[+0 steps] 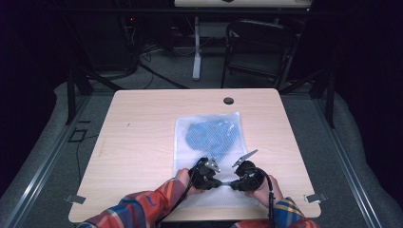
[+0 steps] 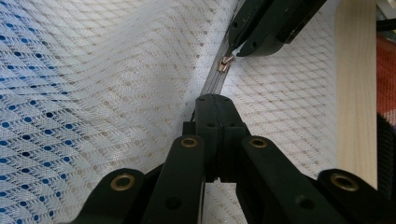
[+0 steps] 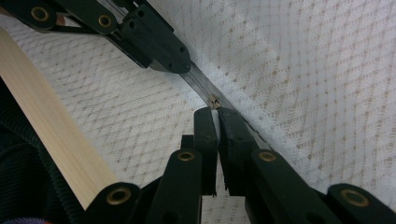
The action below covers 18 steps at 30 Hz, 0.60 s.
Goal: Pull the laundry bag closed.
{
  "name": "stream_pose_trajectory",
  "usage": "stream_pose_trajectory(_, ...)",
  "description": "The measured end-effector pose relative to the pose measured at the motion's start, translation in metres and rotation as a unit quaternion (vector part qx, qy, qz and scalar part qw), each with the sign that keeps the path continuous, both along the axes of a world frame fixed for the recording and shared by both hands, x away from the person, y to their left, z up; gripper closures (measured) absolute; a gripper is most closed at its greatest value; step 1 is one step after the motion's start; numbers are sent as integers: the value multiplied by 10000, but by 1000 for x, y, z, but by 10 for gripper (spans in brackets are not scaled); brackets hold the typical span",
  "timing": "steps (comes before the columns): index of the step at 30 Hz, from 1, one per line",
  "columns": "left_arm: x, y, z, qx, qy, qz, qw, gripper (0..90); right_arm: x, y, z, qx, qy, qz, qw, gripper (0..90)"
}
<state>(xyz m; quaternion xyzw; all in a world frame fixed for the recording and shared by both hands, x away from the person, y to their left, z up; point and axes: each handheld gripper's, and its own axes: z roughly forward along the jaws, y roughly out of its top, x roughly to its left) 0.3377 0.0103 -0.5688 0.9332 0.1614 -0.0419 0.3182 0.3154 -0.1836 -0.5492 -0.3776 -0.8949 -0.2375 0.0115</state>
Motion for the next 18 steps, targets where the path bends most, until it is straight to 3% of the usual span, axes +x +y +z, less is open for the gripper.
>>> stream_pose_trajectory(11,-1,-1,1,38,-66,-98,9999,900,3,5,-7,-2,-75,-90,9999,861)
stream_pose_trajectory(18,-1,-1,1,53,-101,-116,9999,900,2,6,-4,-149,-123,-68,9998,869)
